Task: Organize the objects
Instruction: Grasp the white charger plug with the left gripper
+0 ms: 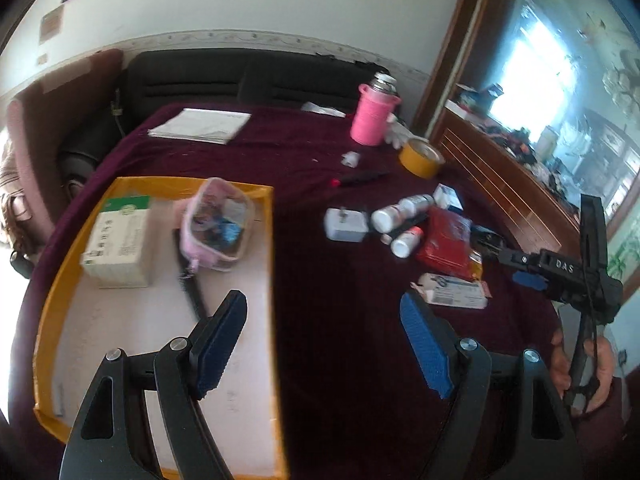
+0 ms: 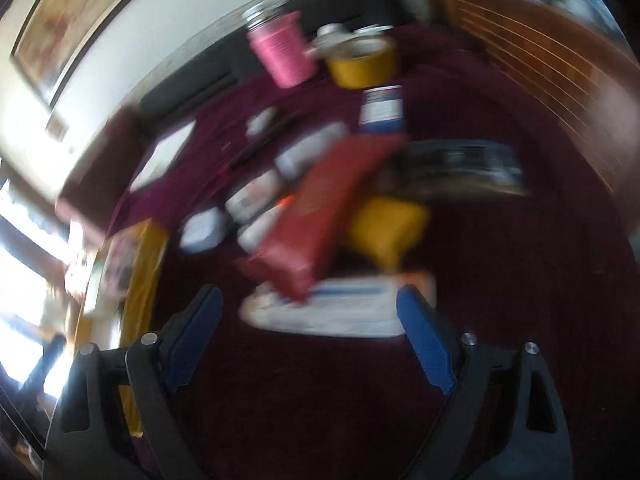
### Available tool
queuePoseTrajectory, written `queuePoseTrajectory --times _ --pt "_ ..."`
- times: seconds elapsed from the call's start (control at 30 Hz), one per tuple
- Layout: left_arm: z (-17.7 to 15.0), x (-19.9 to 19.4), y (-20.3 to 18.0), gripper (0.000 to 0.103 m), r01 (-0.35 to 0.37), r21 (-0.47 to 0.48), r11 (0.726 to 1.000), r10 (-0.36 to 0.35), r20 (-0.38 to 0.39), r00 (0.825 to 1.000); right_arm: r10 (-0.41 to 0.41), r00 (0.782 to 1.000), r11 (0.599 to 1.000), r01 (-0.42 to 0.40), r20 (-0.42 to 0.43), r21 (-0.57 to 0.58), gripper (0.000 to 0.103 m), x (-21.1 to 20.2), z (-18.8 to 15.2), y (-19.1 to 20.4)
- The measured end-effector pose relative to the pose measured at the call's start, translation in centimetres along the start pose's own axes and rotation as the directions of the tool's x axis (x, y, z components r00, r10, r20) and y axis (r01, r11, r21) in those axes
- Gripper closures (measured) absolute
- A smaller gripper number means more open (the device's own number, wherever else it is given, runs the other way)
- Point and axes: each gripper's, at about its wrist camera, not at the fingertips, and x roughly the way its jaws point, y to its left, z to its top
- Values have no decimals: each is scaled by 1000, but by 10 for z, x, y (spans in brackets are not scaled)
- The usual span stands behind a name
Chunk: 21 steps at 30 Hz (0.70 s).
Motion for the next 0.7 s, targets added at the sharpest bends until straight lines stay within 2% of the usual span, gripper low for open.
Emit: queuePoseTrajectory --times 0.1,0.2,0.27,0.4,0.5,0.53,0.57,0.63,0.67,0.7 --pt "8 25 -43 29 5 90 996 -2 -33 999 10 997 995 -18 73 103 13 -5 14 -53" --pt "24 55 -68 29 -74 161 984 82 -45 996 30 993 987 -48 117 151 13 2 16 -62" --pt "46 83 -78 29 -91 176 980 104 -66 992 59 990 982 -80 125 170 13 9 16 -70" --pt "82 124 -76 29 -97 200 975 107 -41 993 136 982 969 -160 133 189 13 23 11 -86" --pt "104 168 -68 29 -177 180 968 190 -60 980 175 980 958 -191 94 213 14 30 11 -94" --pt "108 185 -60 29 -217 156 964 230 -74 970 197 975 951 -215 97 221 13 30 12 -99" --pt "109 198 -56 29 -228 135 964 241 -91 966 203 973 949 -223 106 223 13 28 13 -100" --pt "104 225 -45 29 -198 84 977 211 -187 959 203 972 949 -225 118 221 13 26 12 -101" --pt "96 236 -39 31 -124 37 992 129 -255 958 208 971 947 -231 121 224 13 26 12 -102" --pt "91 239 -38 30 -78 13 997 79 -281 957 214 969 944 -237 121 229 13 25 11 -103"
